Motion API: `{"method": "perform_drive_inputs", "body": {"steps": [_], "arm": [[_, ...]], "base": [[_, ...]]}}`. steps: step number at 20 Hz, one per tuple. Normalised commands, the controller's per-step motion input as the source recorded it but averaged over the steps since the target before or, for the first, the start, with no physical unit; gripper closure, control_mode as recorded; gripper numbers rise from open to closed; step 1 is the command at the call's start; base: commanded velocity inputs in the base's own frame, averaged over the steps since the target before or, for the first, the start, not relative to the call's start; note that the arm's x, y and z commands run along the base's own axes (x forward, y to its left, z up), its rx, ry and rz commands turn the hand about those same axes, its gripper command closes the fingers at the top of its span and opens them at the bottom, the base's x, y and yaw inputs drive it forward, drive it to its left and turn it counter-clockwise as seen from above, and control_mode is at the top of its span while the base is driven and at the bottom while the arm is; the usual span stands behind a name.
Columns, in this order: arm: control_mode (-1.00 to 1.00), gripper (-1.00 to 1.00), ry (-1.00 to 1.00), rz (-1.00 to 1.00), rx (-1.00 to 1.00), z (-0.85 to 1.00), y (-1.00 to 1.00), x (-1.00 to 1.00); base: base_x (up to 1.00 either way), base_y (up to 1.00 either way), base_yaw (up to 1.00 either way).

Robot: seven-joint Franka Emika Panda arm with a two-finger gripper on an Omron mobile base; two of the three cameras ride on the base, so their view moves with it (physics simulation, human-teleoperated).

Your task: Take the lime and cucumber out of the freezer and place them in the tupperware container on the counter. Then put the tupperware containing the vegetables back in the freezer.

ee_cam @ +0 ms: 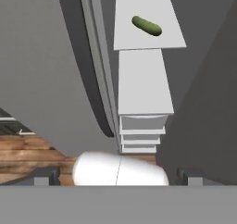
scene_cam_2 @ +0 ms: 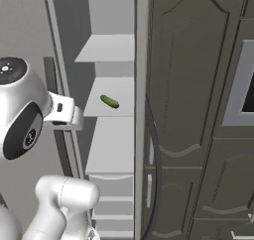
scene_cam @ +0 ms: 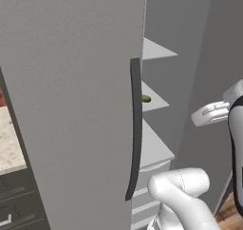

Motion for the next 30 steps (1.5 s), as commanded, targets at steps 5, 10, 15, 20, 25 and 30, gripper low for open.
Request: {"method": "perform_drive_inputs", "body": {"steps": [5, 10, 15, 20, 25, 30], "arm": [[-1.0, -1.0, 0.0, -0.03, 0.04, -0.29, -0.02, 0.36], [-1.0, -1.0, 0.01, -0.11, 0.0, -0.38, 0.0, 0.66], [-1.0, -1.0, 0.05, -0.05, 0.03, -0.07, -0.03, 0.33], [-1.0, -1.0, 0.02, 0.0, 0.02, -0.01, -0.01, 0.21], [-1.0, -1.0, 0.02, 0.0, 0.02, -0.06, 0.0, 0.62], [-1.0, -1.0, 0.0, 0.0, 0.01, -0.18, 0.0, 0.63]], "base": [[0.0, 0.0, 0.0], [0.0, 0.0, 0.0], [0.0, 0.0, 0.0], [0.0, 0.0, 0.0], [0.0, 0.0, 0.0], [0.0, 0.0, 0.0]]}}
